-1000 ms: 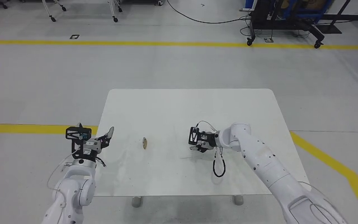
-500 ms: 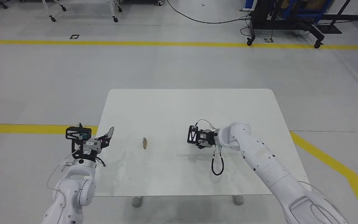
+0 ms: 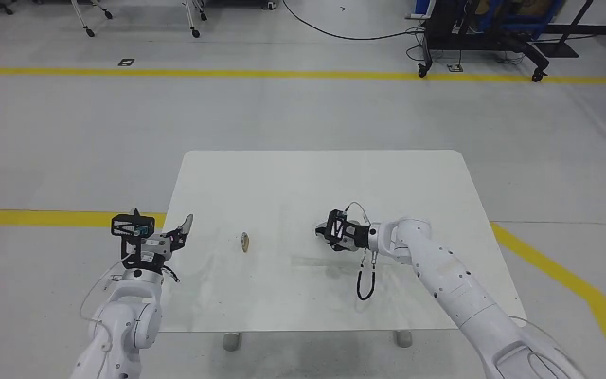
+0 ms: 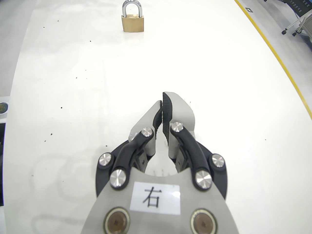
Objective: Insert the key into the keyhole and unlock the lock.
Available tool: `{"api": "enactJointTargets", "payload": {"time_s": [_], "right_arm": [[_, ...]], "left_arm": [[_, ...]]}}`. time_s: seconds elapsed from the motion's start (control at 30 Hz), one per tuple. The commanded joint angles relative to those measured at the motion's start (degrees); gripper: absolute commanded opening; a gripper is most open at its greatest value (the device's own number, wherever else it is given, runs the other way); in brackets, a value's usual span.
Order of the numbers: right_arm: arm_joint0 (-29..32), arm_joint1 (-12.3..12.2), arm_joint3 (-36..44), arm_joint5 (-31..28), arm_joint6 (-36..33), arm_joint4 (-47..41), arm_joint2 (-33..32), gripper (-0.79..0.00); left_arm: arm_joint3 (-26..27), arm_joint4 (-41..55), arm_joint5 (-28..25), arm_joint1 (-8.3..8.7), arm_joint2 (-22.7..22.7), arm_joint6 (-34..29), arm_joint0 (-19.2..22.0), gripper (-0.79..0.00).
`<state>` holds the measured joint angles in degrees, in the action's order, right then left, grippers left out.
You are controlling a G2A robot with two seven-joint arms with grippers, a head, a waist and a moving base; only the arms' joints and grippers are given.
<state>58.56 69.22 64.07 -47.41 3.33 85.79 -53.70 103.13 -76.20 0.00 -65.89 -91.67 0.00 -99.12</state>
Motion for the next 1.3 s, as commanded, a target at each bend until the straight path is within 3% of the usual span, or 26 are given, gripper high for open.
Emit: {"api": "enactJointTargets", "payload": {"time_s": [0.0, 0.13, 0.23, 0.4, 0.53, 0.67, 0.83, 1.03, 1.27], "right_arm": [[0.0, 0.0, 0.0, 0.0, 0.0, 0.0, 0.0, -0.785], [0.0, 0.0, 0.0, 0.0, 0.0, 0.0, 0.0, -0.785], [1.7, -0.2, 1.8, 4.5, 2.8, 3.2, 0.1, -0.785], [3.6, -0.6, 3.3, 8.2, 8.2, 7.2, 0.4, -0.785], [3.7, -0.9, 3.2, 8.3, 9.1, 7.8, 0.0, -0.785], [2.6, -1.0, 2.0, 7.0, 9.6, 7.7, -0.5, -0.785], [1.7, -1.2, 1.7, 6.1, 11.4, 8.4, -0.6, -0.785], [1.3, -1.4, 1.3, 5.9, 13.3, 8.5, -1.0, -0.785], [1.0, -1.5, -0.2, 6.2, 14.5, 8.0, -1.2, -0.785]], "left_arm": [[0.0, 0.0, 0.0, 0.0, 0.0, 0.0, 0.0, 0.0], [1.6, -1.4, -1.3, 0.08, 0.2, 0.0, 0.5, 0.0], [5.7, -2.8, -5.6, 0.14, 2.5, -2.3, 2.4, 0.0], [7.5, -6.3, -8.3, -0.37, 9.9, -8.9, 11.6, 0.0], [3.1, -7.9, -8.9, -1.5, 18.5, -14.0, 20.5, 0.0], [-3.7, -10.6, -13.0, -2.86, 27.6, -18.4, 29.1, 0.0], [-12.2, -12.9, -16.3, -4.64, 35.5, -21.8, 37.2, 0.0], [-21.5, -16.9, -17.1, -6.65, 42.4, -26.4, 43.0, 0.0], [-28.6, -17.3, -18.1, -8.71, 47.4, -26.8, 45.8, 0.0]]}}
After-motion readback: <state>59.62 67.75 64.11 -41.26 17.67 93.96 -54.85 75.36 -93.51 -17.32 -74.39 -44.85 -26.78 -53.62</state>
